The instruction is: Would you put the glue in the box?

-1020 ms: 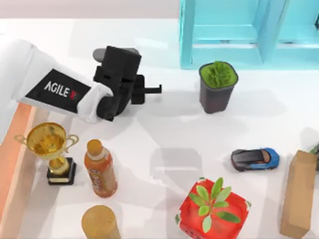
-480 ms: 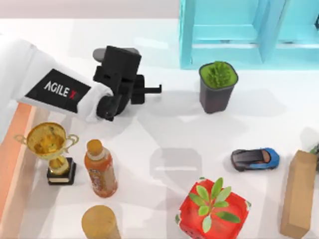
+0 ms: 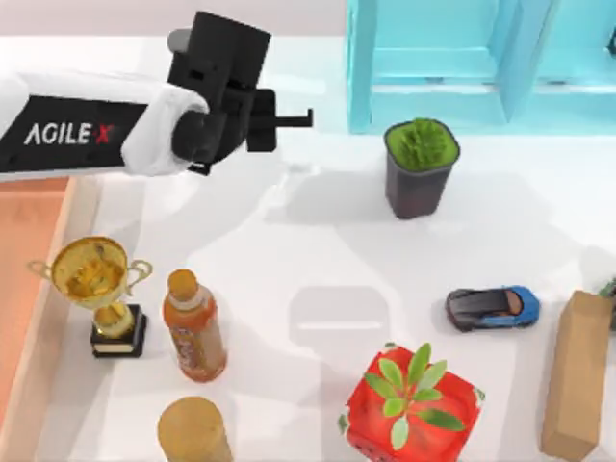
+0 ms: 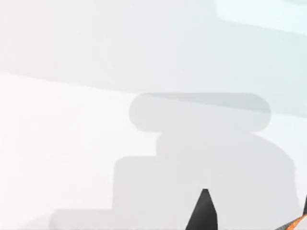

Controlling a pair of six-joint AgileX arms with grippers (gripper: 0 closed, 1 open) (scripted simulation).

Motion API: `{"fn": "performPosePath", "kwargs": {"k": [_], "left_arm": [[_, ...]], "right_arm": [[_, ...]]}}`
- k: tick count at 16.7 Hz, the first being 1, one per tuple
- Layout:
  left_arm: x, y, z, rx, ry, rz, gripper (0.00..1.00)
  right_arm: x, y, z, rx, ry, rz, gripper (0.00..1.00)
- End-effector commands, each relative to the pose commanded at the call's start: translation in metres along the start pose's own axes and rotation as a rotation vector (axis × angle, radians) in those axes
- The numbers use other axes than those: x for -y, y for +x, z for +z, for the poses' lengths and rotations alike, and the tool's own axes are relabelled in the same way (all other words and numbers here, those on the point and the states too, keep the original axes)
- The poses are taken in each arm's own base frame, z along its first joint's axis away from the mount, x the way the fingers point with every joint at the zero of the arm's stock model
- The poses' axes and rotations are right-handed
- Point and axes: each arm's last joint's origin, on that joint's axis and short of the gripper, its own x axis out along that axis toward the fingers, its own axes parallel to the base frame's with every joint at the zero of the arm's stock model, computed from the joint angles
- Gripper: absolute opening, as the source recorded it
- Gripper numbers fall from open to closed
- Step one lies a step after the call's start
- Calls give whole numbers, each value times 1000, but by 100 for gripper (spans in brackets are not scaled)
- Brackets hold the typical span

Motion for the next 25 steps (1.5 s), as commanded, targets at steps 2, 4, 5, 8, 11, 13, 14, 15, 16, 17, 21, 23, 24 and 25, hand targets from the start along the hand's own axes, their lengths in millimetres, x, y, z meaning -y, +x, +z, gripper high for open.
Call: {"fn": "performPosePath", "kwargs": {"k": [2,4,5,8,11,13,14,15,16,17,21,23,24,25], "left_arm": [[-1,-12,12,7,-3,-2,0],[-1,-14,14,10,-3,-3,0],[-1,-14,14,10,-3,-3,0],[-7,-13,14,2,2,0,0],[-48,-21,20,-27,19,3,0],[-95,-30,22,-57,30,10,0],[-123,-35,20,-80,31,16,0],[-152,-41,14,-108,25,24,0],[-184,-49,5,-136,10,34,0],[-214,-60,-6,-158,-10,43,0],[-281,-129,-53,-139,-63,28,0],[-289,-159,-74,-93,-59,12,0],[-289,-169,-82,-70,-51,4,0],[-289,-178,-90,-48,-40,-4,0]], "right_arm": [[0,0,0,0,0,0,100],[0,0,0,0,0,0,100],[0,0,0,0,0,0,100],[0,0,0,0,0,0,100],[0,0,0,0,0,0,100],[0,0,0,0,0,0,100],[0,0,0,0,0,0,100],[0,0,0,0,0,0,100],[0,0,0,0,0,0,100],[0,0,0,0,0,0,100],[0,0,0,0,0,0,100],[0,0,0,0,0,0,100],[0,0,0,0,0,0,100],[0,0,0,0,0,0,100]]}}
